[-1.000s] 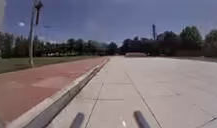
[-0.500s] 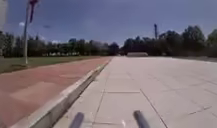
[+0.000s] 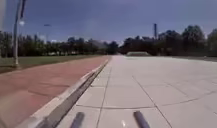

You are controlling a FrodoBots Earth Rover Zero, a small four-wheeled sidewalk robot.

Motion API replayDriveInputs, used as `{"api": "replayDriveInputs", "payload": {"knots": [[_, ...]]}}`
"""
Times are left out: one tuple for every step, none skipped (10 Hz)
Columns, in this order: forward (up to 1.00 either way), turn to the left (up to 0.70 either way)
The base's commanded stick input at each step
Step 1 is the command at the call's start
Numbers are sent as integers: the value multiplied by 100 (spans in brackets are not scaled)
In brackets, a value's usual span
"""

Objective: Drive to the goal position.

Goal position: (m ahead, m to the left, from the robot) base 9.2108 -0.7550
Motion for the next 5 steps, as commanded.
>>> {"api": "replayDriveInputs", "payload": {"knots": [[100, -24], [100, -5], [100, 0], [100, 0], [100, 0]]}}
